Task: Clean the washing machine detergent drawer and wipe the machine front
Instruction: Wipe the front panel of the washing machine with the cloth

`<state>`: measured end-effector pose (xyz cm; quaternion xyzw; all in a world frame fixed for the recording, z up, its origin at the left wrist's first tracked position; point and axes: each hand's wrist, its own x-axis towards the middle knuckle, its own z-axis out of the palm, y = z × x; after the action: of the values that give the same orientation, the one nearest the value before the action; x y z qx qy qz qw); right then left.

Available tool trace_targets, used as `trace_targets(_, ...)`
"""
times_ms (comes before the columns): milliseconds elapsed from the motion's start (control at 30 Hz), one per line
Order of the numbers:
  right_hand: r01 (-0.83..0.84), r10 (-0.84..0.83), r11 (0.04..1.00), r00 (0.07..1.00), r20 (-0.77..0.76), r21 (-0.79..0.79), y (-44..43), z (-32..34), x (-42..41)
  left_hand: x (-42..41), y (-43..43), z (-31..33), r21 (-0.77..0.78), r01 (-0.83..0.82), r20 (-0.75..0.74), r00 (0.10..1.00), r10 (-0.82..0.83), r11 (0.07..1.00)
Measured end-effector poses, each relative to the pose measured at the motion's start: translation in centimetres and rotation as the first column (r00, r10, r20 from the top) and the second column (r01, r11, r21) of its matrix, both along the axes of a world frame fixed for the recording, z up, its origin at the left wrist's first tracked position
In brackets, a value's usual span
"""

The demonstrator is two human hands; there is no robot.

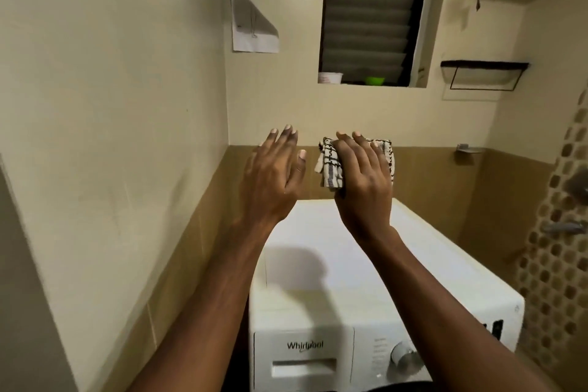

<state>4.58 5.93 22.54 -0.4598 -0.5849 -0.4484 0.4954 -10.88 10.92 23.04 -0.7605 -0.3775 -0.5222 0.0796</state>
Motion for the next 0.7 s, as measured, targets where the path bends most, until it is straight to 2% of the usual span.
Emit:
trace_targets(167,-0.011,0.012,0.999,1.000,0.009,-0.034,-0.8,8.6,1.4,0.9,-1.1,9.5,0.056,-0.019,0.008,1.000,0.019,0.998)
trace_targets(367,-0.051,0.048,0.996,0.998,-0.033,-0.067,-2.9,16.5,2.3,1.7,-3.3,17.0,0.044,-0.042,-0.088,0.995,0.046,0.998)
trace_targets(500,-0.086,0.083,0.993,0.996,-0.040,-0.081,-5.3,19.1,2.5,1.7,-5.7,19.5,0.027,-0.053,-0.092,0.994,0.055,0.998)
trace_targets(700,-0.054,0.054,0.998,0.998,-0.010,-0.028,-9.7,20.4,2.0,1.4,-9.3,20.5,-0.022,-0.019,-0.092,0.996,0.017,1.000)
